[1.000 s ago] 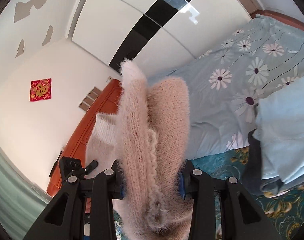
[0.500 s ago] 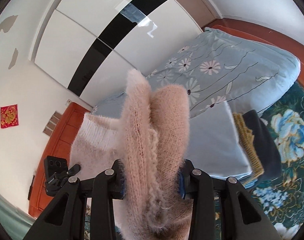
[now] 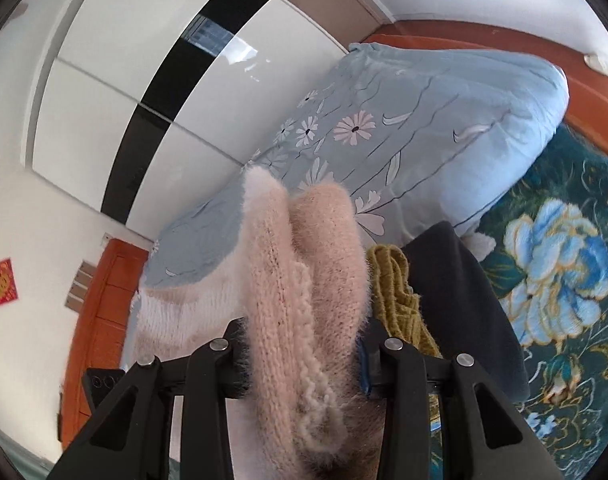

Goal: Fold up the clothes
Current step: 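Lift the folded sweater with both grippers and carry it toward the clothes stack, then lower the folded sweater onto the stack of folded clothes and open both grippers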

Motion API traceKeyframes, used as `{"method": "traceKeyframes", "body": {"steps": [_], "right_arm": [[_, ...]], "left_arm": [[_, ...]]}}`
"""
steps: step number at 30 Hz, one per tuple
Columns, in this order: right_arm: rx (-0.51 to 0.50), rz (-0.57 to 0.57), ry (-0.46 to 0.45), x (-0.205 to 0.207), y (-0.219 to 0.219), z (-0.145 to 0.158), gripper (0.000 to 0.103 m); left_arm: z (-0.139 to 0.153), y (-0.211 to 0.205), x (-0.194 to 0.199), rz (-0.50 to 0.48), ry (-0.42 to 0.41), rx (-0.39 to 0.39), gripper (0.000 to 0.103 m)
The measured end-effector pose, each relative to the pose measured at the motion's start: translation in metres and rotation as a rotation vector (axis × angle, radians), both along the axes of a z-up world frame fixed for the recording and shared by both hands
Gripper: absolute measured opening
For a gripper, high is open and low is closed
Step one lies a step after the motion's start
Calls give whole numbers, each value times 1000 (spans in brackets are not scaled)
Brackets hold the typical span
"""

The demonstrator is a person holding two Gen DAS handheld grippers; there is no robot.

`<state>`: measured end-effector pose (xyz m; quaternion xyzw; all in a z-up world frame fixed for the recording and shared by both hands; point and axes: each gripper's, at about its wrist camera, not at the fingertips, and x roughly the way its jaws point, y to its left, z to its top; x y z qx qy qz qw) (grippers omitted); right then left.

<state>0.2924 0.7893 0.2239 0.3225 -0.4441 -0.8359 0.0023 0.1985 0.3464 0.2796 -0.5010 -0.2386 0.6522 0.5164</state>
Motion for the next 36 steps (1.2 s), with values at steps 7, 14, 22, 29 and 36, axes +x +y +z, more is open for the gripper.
{"method": "traceKeyframes", "body": {"steps": [7,14,22,29,36], "right_arm": [[-62,-32,22,6,11,-31,44],[-72,-52,-16,-1,12,-42,46],[-18,-60,-41,5,3,-15,51],[118,-153,-75,40,-8,21,56],[368,-143,11,75,-77,80,61]], "left_arm": [[-23,-5,2,-20,-4,-33,42],[-44,1,-4,-13,-45,-61,43],[-16,-1,0,-34,-13,-103,51],[20,-19,21,4,168,-186,56],[59,-25,63,7,391,-257,65]]}}
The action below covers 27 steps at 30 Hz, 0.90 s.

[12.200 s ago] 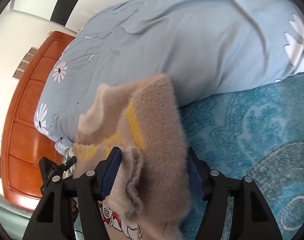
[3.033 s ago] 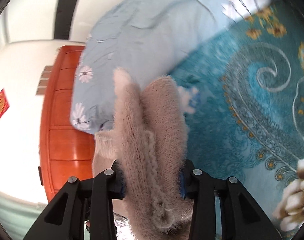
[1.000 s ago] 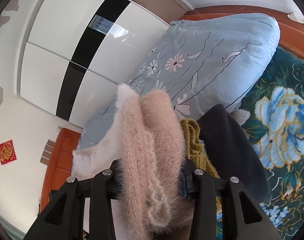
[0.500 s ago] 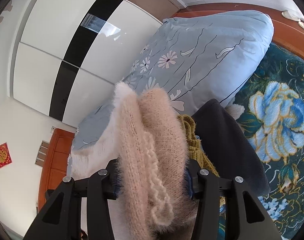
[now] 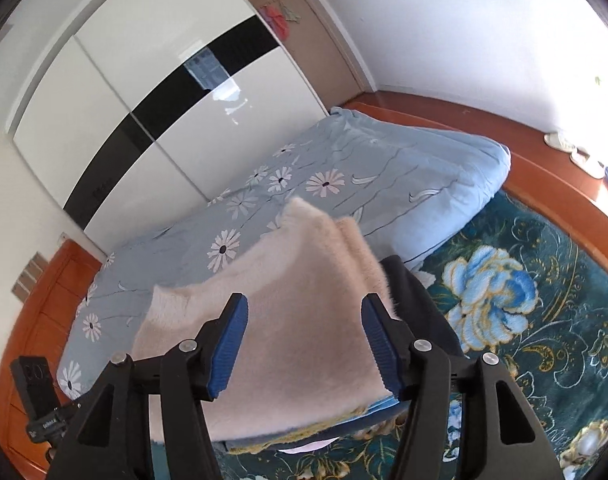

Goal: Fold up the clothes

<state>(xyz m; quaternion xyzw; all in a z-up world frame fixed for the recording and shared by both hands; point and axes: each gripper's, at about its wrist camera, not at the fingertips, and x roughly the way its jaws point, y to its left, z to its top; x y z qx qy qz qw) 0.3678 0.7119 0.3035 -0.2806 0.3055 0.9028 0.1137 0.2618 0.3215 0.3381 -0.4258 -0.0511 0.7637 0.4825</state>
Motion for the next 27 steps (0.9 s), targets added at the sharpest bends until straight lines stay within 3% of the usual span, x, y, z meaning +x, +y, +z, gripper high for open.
{"method": "traceKeyframes", "body": {"steps": [4,11,18,21,25,27], "right_arm": [[92,85,12,6,-61,6,61],[172,140,-75,6,-131,-30,61],[208,133,-167,3,-167,-68,61],[222,131,-188,3,-178,-77,75],[236,128,-201,3,-183,-85,76],[246,126,-211,3,-185,-89,76]], "left_arm": [[5,5,29,-33,55,-27,67],[-22,1,70,-40,40,-80,68],[-48,-10,86,11,31,-133,79],[-56,-16,86,34,38,-151,88],[-64,-21,84,64,48,-163,103],[-67,-23,83,74,40,-155,103]]}}
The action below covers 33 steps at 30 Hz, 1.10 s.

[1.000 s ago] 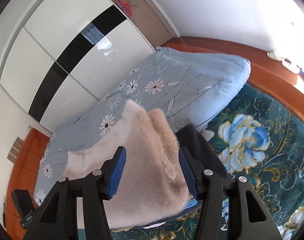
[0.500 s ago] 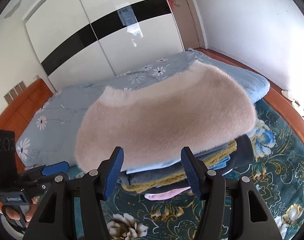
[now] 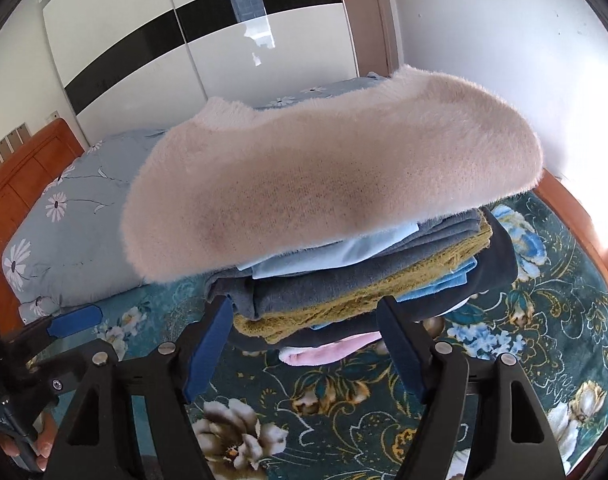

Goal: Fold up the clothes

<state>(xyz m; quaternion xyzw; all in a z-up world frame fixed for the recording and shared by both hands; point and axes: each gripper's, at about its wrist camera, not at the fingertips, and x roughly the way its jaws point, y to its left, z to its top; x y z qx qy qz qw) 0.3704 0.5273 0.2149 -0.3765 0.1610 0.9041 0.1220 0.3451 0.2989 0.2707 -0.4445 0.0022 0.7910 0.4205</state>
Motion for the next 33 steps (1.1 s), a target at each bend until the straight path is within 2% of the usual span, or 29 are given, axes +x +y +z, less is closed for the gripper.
{"method": "traceKeyframes", "body": {"steps": [3,4,5,7,10,22,26,33], "right_arm": [[10,-1,-11,0,-1,-5,76],[17,-3,-13,-1,-1,-6,81],[23,-5,-15,-1,-1,-7,92],[34,-4,-13,0,-1,-8,98],[49,-2,-3,0,-1,-7,98],[102,-56,113,9,10,-3,98],[136,-61,107,8,10,-8,98],[159,-62,91,6,10,-19,98]], "left_arm": [[-5,-1,0,10,-9,5,103],[-6,0,1,13,-5,7,103],[-6,0,1,15,2,9,103],[-7,1,1,18,13,13,103],[-8,4,1,16,10,24,103],[-7,9,1,141,174,-14,103],[-7,12,1,170,239,-25,103],[-14,19,6,157,272,-22,103]]}}
